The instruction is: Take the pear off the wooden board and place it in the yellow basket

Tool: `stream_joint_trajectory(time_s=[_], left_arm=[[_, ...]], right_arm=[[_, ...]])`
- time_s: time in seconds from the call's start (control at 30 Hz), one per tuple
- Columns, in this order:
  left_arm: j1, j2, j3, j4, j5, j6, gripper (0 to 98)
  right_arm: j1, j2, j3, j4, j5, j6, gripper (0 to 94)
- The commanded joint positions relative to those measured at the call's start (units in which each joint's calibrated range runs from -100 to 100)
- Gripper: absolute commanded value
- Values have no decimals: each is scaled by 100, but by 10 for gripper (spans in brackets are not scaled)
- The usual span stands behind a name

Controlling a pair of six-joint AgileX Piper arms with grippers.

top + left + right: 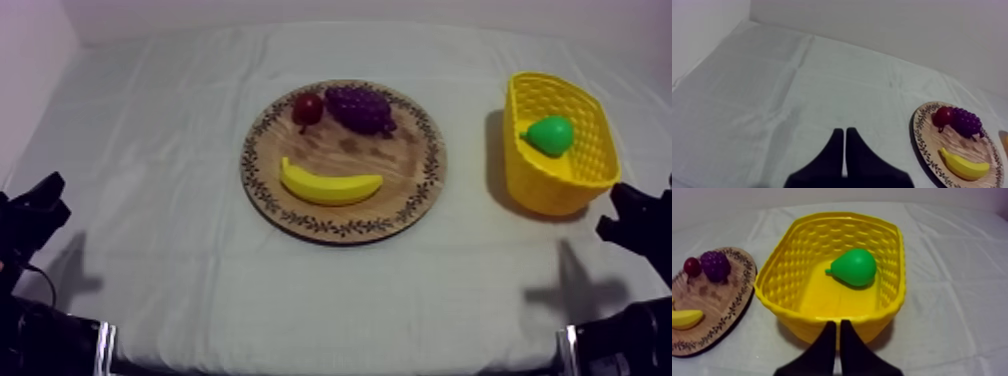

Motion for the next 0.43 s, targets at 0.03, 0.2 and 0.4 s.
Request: stream_joint_trajectory(time_s=[0.03, 0.2, 0.4], left_arm=[[-1, 0, 3, 1, -1, 0, 1], [-1, 0, 3, 1, -1, -2, 1], [-1, 0, 3, 1, -1, -1, 1]], right_arm=[[-50, -50, 2, 10, -16, 44, 4], [-81, -73, 10, 11, -8, 737, 4], [-87, -78, 11, 11, -7, 1179, 4]])
